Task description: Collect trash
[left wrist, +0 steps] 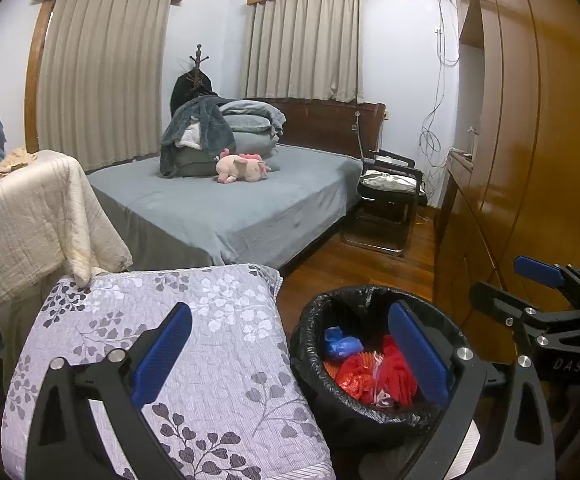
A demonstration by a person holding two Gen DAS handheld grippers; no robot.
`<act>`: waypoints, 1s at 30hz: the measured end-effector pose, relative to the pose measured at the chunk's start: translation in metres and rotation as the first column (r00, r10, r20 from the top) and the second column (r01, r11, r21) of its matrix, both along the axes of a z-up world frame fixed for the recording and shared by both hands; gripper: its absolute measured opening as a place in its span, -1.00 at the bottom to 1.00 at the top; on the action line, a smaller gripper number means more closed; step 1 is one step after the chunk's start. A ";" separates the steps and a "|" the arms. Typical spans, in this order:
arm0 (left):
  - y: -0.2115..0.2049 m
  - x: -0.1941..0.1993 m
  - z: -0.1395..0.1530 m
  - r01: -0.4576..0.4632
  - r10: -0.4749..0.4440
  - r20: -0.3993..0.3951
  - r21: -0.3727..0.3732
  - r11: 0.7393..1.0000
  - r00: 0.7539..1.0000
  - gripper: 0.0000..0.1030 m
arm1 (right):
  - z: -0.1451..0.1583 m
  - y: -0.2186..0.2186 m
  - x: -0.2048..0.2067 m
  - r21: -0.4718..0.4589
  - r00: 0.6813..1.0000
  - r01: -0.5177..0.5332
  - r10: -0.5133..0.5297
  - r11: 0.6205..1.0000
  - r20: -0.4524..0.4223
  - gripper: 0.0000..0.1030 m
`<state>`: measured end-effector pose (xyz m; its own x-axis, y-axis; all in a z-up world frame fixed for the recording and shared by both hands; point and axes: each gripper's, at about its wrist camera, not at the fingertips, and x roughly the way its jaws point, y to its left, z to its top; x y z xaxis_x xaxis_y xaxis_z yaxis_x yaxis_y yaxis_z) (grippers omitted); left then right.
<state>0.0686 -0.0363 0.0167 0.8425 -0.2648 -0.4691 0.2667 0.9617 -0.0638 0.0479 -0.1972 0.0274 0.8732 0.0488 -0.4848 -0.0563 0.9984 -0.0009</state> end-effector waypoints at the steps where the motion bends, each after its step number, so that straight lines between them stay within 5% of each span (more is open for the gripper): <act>1: 0.000 0.000 0.000 -0.001 0.001 -0.001 0.000 1.000 1.000 0.88 | 0.000 0.000 0.000 0.000 1.000 -0.001 0.001 1.000 -0.001 0.87; 30: 0.002 0.000 -0.001 0.000 0.000 -0.003 -0.002 1.000 1.000 0.88 | -0.001 0.005 0.000 0.000 1.000 -0.003 0.003 1.000 -0.003 0.87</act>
